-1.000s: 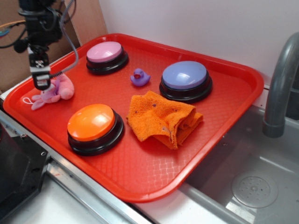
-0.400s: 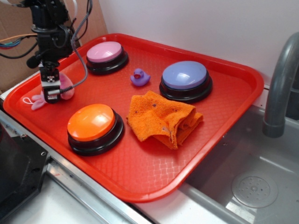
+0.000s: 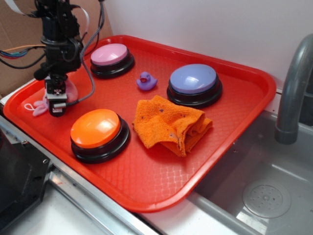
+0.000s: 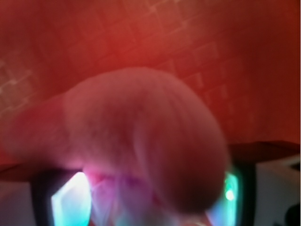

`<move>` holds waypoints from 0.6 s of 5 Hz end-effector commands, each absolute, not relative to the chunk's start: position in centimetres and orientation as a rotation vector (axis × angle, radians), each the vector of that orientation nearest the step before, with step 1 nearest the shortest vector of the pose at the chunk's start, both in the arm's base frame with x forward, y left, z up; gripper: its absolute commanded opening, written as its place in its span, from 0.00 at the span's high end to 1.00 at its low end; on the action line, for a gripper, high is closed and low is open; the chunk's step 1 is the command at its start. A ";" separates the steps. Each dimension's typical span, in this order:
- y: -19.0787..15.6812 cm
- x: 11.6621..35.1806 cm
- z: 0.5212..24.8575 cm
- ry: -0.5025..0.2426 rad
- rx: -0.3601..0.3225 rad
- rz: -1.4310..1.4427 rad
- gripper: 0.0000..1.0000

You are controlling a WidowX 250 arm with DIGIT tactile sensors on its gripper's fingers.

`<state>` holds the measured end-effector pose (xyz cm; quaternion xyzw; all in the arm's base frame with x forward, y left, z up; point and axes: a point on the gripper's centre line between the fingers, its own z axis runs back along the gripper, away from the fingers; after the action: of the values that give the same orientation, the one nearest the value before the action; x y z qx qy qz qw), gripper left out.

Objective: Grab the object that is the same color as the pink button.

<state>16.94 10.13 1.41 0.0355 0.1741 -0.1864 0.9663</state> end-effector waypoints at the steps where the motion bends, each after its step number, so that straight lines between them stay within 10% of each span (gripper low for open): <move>1: 9.0 18.7 3.3 0.278 0.082 -0.362 1.00; 3: 3.6 20.4 14.0 0.011 -0.022 -0.218 1.00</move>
<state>20.02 3.61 12.59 -0.0176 0.0323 -0.1041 0.9939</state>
